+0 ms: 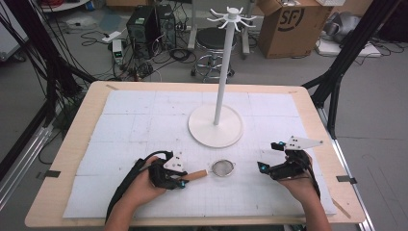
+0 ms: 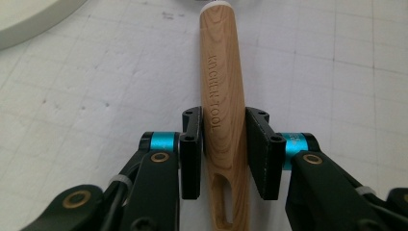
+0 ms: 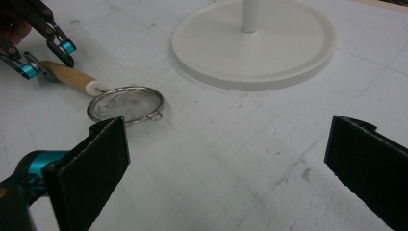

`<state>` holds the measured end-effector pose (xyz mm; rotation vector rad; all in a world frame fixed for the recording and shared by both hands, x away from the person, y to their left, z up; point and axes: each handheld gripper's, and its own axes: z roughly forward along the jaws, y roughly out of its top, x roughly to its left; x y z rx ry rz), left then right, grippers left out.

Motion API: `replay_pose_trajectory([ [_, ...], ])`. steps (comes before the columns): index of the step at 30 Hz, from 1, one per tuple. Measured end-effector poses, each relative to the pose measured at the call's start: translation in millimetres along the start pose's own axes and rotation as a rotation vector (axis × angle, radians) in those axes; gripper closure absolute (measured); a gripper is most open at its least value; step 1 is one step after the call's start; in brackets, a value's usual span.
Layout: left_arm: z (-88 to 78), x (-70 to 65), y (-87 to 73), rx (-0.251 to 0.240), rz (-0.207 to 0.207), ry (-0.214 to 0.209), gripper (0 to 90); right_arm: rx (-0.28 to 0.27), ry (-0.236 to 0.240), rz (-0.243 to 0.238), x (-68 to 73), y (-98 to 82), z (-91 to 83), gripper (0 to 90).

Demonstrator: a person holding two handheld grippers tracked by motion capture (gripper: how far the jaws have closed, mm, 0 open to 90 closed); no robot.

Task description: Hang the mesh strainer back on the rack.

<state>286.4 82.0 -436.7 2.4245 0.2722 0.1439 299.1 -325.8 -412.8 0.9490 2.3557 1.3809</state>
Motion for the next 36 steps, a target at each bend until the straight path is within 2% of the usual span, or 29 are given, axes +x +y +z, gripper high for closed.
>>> replay_pose_trajectory([
  [3,0.1,-0.1,0.2,0.0,-0.001,0.0,68.1,0.001,-0.001,0.005,0.2,0.0,-0.3,0.7],
  [6,-4.4,2.5,-3.0,-0.019,-0.024,-0.01,63.1,-0.002,0.001,-0.006,-0.4,0.0,0.4,0.7],
  [8,-7.3,3.6,-5.8,-0.021,-0.029,-0.005,63.0,0.002,0.0,0.005,0.2,0.0,-0.2,0.7],
  [9,-7.6,2.9,-7.6,-0.039,-0.056,-0.009,62.8,-0.002,0.0,-0.001,-0.4,-0.1,-0.1,0.6],
  [10,-9.8,5.1,-9.1,-0.024,-0.04,-0.007,63.0,-0.001,0.001,0.0,-0.5,-0.1,-0.4,0.7],
  [11,-9.2,4.5,-10.6,-0.035,-0.061,-0.006,63.6,-0.001,0.0,0.002,-0.5,-0.2,-0.5,0.7],
  [12,-10.7,6.2,-11.3,-0.02,-0.043,-0.005,66.4,-0.001,0.001,0.001,-0.5,-0.2,-0.5,0.7],
  [13,-10.5,5.2,-11.4,-0.025,-0.045,0.0,67.7,-0.001,0.001,0.003,-0.4,-0.2,-0.6,0.7],
  [18,-7.9,6.1,-6.8,-0.024,-0.024,0.012,68.2,-0.004,0.001,0.006,-0.3,-0.1,-1.5,0.7],
  [22,-3.8,5.5,-0.8,-0.021,-0.015,0.002,68.7,-0.004,0.0,0.011,0.3,0.0,-1.7,0.7],
  [25,4.1,3.6,9.2,-0.018,0.015,-0.002,69.9,-0.007,-0.001,0.011,-0.2,0.1,-2.4,0.7],
  [28,11.3,2.2,18.1,-0.013,0.02,-0.021,70.2,-0.015,-0.002,0.005,-0.6,0.4,-2.9,0.7],
  [35,32.6,-4.3,45.1,-0.005,0.077,-0.045,70.0,-0.015,0.0,0.012,-0.9,0.4,-4.5,0.7],
  [36,36.0,-6.0,48.8,-0.007,0.074,-0.051,69.9,-0.015,0.001,0.013,-1.1,0.3,-4.8,0.7],
])
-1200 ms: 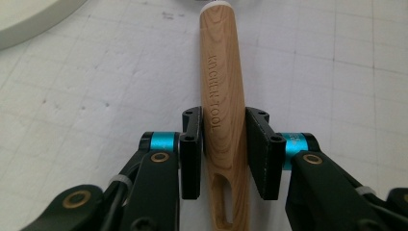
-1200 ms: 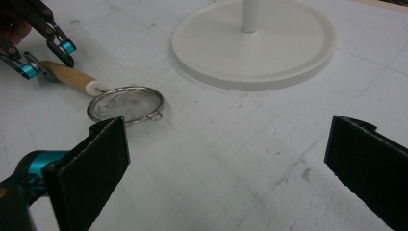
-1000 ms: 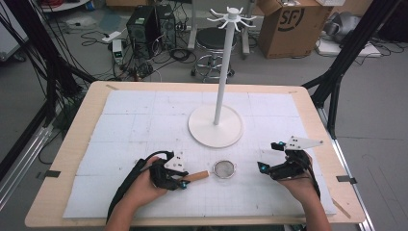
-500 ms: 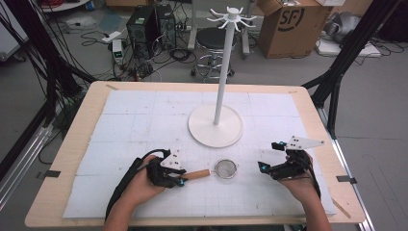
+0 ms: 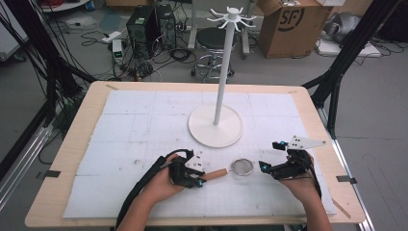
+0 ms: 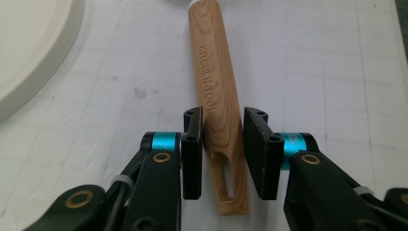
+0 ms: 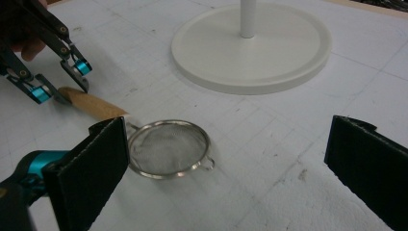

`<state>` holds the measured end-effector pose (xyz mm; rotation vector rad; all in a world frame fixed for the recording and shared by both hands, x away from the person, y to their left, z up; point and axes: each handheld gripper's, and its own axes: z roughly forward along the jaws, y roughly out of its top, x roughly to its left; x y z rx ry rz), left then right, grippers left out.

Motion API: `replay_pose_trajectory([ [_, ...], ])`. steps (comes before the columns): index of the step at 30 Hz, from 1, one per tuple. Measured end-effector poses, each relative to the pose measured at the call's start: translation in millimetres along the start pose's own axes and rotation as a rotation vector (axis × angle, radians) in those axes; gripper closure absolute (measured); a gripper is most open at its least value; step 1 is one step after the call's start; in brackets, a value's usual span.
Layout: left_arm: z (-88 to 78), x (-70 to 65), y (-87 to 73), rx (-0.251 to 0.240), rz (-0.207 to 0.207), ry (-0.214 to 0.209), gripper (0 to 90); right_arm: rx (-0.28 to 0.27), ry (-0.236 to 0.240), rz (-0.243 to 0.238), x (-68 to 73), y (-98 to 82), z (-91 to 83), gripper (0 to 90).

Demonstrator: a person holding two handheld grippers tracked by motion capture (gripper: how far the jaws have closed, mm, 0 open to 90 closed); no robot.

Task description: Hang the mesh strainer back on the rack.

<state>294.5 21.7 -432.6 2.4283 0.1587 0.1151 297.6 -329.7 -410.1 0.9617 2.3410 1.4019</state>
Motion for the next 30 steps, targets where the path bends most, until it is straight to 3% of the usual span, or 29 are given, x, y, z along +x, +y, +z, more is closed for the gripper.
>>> replay_pose_trajectory([
  [8,12.8,-1.8,13.6,-0.003,0.032,-0.006,68.0,-0.014,0.001,0.003,-1.8,-0.4,-2.8,0.7],
  [13,10.6,0.6,10.6,-0.003,0.004,0.026,57.7,-0.01,0.003,0.006,-1.5,-0.6,-2.6,0.7],
  [20,5.4,13.8,-1.7,0.003,-0.092,0.094,48.2,-0.011,0.0,0.004,-1.0,-0.5,-3.0,0.7],
  [24,4.6,19.4,-4.4,-0.002,-0.122,0.098,45.3,-0.007,-0.002,0.004,-0.9,-0.5,-2.4,0.7],
  [30,4.0,28.4,-7.8,-0.02,-0.177,0.138,40.1,-0.016,-0.007,0.007,-2.3,-1.0,-4.1,0.7],
])
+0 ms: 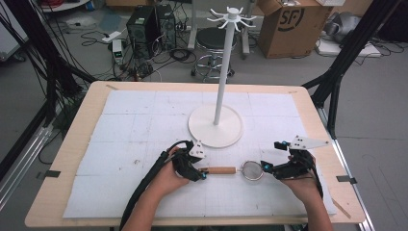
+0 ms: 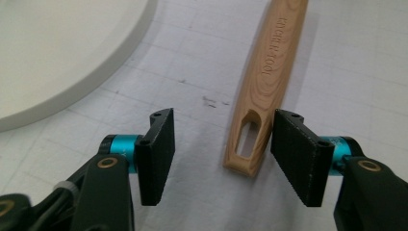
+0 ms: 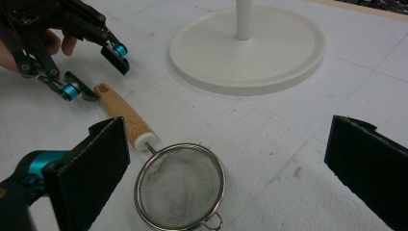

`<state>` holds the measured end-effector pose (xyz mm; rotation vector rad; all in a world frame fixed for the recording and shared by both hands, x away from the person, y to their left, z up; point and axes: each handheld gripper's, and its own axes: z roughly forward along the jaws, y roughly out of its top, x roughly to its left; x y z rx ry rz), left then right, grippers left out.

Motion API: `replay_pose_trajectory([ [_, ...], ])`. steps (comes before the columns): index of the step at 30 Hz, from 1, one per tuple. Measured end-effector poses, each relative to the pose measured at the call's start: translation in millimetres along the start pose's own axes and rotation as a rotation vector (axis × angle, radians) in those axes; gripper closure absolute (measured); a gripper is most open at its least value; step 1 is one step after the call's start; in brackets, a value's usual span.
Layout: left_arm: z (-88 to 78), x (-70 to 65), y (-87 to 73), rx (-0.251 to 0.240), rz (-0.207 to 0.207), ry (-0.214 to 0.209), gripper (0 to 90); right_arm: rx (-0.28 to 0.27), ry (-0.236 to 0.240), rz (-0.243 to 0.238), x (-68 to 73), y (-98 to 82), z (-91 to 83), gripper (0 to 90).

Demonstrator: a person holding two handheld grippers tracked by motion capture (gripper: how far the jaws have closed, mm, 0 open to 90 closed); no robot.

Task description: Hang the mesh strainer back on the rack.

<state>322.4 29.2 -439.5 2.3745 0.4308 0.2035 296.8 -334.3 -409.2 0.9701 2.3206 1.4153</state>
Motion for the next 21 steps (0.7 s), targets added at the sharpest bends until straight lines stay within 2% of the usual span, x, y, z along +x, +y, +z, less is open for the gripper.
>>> replay_pose_trajectory([
  [4,-1.6,4.9,-2.0,-0.002,-0.014,-0.005,38.5,0.004,0.004,0.001,-0.6,-0.3,0.1,0.7],
  [5,-3.6,6.7,-3.4,-0.013,-0.03,-0.003,38.1,0.001,0.005,0.001,-1.1,-0.3,0.2,0.7],
  [9,-10.3,8.5,-5.1,-0.036,-0.049,-0.004,35.3,-0.005,0.003,0.007,-2.2,-0.7,-1.9,0.7],
  [13,-17.4,9.0,-7.9,-0.047,-0.049,-0.007,32.3,-0.006,0.005,0.011,-1.5,-0.7,-3.2,0.7],
  [17,-34.7,9.5,-17.1,-0.11,-0.09,-0.007,28.7,0.001,0.006,0.004,-0.4,-0.5,-1.3,0.6],
  [18,-39.4,10.2,-19.4,-0.122,-0.092,-0.008,27.1,-0.001,0.003,-0.007,-0.8,-0.5,-0.5,0.7],
  [19,-39.4,10.2,-19.4,-0.122,-0.092,-0.008,25.9,0.005,0.003,0.002,0.3,-0.4,-0.3,0.7],
  [21,-54.1,11.2,-26.9,-0.162,-0.1,-0.008,24.7,0.004,0.006,-0.008,0.2,-0.2,0.7,0.7],
])
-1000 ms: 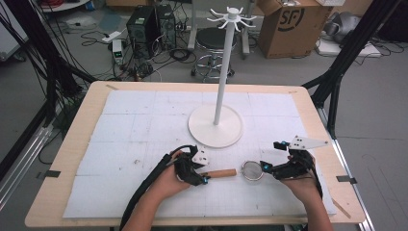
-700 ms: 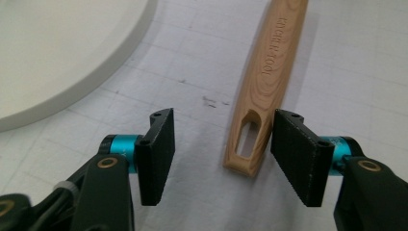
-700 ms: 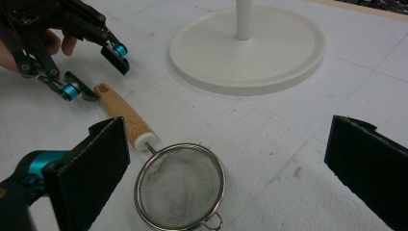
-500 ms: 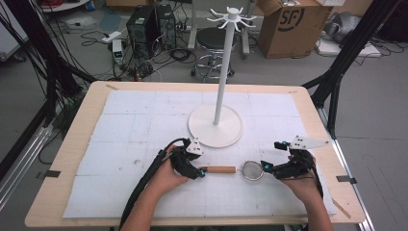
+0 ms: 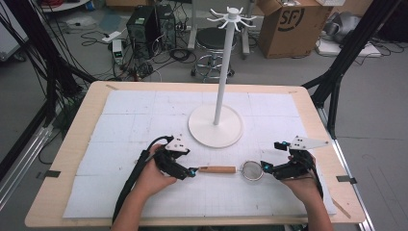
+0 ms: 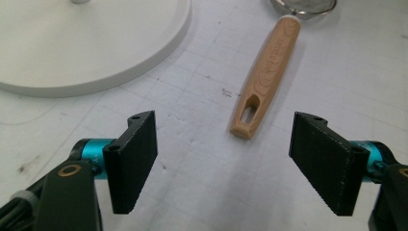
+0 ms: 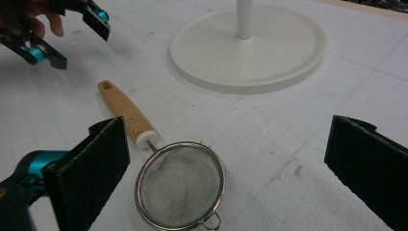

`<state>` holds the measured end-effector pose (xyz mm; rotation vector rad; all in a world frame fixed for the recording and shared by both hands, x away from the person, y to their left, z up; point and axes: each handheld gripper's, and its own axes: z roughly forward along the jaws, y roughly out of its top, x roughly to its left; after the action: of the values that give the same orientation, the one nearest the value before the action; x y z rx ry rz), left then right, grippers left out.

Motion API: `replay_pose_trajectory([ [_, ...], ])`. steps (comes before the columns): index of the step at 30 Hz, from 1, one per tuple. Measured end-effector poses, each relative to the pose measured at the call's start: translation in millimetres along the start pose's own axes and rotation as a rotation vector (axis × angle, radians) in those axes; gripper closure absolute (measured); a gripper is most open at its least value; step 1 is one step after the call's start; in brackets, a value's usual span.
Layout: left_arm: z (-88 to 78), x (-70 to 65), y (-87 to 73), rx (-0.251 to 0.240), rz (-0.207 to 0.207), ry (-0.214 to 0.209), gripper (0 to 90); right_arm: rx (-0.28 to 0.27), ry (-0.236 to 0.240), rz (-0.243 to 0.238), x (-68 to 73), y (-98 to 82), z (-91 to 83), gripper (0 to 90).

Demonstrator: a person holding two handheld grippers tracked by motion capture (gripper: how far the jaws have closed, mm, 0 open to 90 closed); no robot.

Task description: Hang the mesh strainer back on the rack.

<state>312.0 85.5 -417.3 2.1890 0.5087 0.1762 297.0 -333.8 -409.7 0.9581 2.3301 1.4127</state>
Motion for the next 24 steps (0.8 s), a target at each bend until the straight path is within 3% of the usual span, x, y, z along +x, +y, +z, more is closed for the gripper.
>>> replay_pose_trajectory([
  [10,-44.7,8.0,-22.1,-0.126,-0.052,0.018,16.8,0.008,0.024,-0.009,5.5,3.3,3.2,0.6],
  [14,-53.8,10.2,-24.8,-0.15,-0.059,0.03,13.6,0.007,0.031,-0.029,8.0,6.6,5.4,0.6],
  [18,-67.2,10.8,-27.0,-0.209,-0.065,0.019,11.5,0.025,0.04,-0.029,11.2,8.5,8.7,0.7],
  [24,-77.7,11.2,-27.7,-0.24,-0.063,0.009,6.9,0.055,0.054,-0.048,15.3,12.3,16.1,0.7],
])
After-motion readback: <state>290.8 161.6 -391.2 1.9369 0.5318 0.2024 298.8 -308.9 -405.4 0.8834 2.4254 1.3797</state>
